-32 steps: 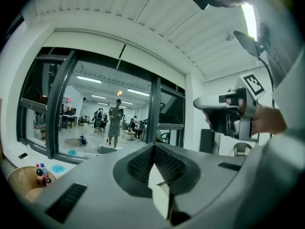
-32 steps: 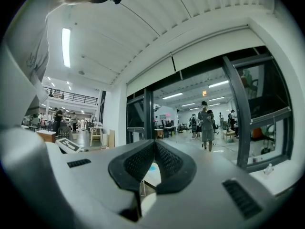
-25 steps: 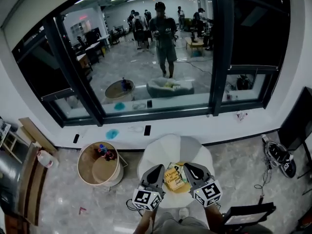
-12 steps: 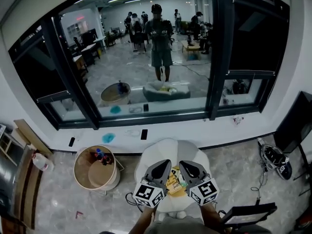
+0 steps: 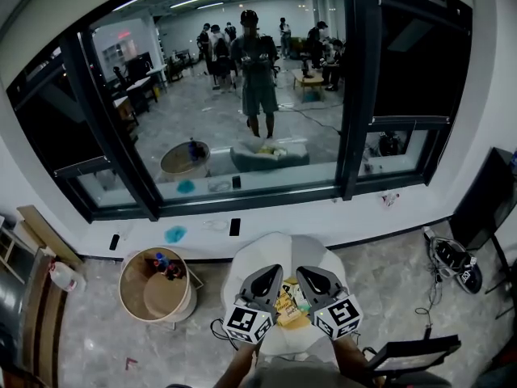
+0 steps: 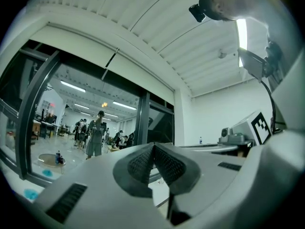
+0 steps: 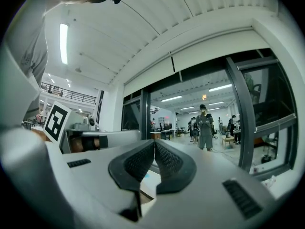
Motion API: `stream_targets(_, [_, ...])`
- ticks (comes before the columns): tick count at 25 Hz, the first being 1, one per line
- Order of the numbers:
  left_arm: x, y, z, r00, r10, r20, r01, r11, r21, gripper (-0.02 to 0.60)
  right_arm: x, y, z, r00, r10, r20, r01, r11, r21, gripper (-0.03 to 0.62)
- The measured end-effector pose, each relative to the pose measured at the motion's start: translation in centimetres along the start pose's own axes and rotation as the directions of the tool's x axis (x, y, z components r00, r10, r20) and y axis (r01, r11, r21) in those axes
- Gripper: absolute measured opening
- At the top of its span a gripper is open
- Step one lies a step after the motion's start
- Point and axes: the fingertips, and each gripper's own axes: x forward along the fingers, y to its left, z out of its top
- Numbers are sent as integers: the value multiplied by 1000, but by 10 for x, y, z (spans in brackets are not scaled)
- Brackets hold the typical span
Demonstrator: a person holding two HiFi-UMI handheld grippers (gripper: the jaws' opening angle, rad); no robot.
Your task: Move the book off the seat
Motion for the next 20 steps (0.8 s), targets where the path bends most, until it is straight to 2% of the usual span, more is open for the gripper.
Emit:
stream_targets(6, [5, 11, -3, 1000, 29, -4, -29, 1000, 11, 11, 7, -6, -1, 1000, -24, 4, 24, 1000, -5, 20])
stream_targets(7, [5, 13, -4, 999, 36, -5, -36, 999, 11, 24, 8, -9, -3, 999, -39, 4, 39, 999, -9, 77])
stream_targets(8, [5, 14, -5, 999, 39, -6, -39, 999, 8, 79, 9, -12, -5, 999, -54, 0, 54, 998, -13, 220])
stream_targets(9, [6, 15, -6, 999, 38, -7, -38, 999, 4, 166, 10, -15, -5, 998, -69, -8, 69, 998, -15, 263])
stream_targets(10, [7, 16, -6, 999, 36, -10, -36, 999, 0, 209, 10, -18, -4, 996, -83, -13, 83, 996, -17, 270])
stream_targets(11, [8, 16, -8, 999, 33, -17, -33, 999, 0, 216, 10, -21, -3, 996, -93, -16, 93, 996, -16, 272])
stream_targets(20, [14, 19, -21, 999, 24, -40, -24, 1000, 1, 218, 13, -26, -17, 994, -101, -38, 101, 995, 25, 272])
